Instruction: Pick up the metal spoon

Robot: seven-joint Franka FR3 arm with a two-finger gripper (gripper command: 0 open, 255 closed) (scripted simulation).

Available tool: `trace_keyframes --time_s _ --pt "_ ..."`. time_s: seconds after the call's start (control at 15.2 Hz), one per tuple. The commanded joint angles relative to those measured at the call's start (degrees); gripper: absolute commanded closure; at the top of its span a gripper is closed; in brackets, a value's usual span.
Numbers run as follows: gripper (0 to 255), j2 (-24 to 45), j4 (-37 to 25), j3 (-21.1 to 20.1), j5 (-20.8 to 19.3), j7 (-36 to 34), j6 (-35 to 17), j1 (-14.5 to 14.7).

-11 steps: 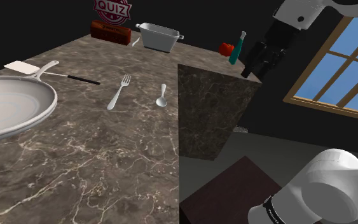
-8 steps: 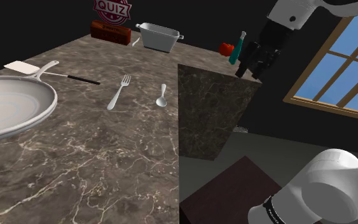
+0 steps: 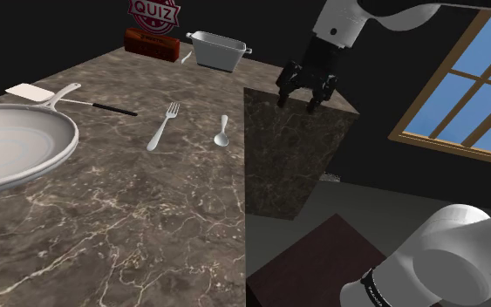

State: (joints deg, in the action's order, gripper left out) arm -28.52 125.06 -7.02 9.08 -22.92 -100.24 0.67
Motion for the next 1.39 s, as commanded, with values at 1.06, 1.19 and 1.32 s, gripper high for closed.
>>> trace_keyframes --time_s 1.06,1.19,1.32 --pt "0 32.6 -20.0 -6.0 2.5 -23.4 -9.9 0.2" --pt "0 32.9 -18.8 -6.1 2.6 -23.2 -11.3 0.3" --pt "0 33.2 -17.7 -6.1 2.6 -23.0 -12.8 0.3"
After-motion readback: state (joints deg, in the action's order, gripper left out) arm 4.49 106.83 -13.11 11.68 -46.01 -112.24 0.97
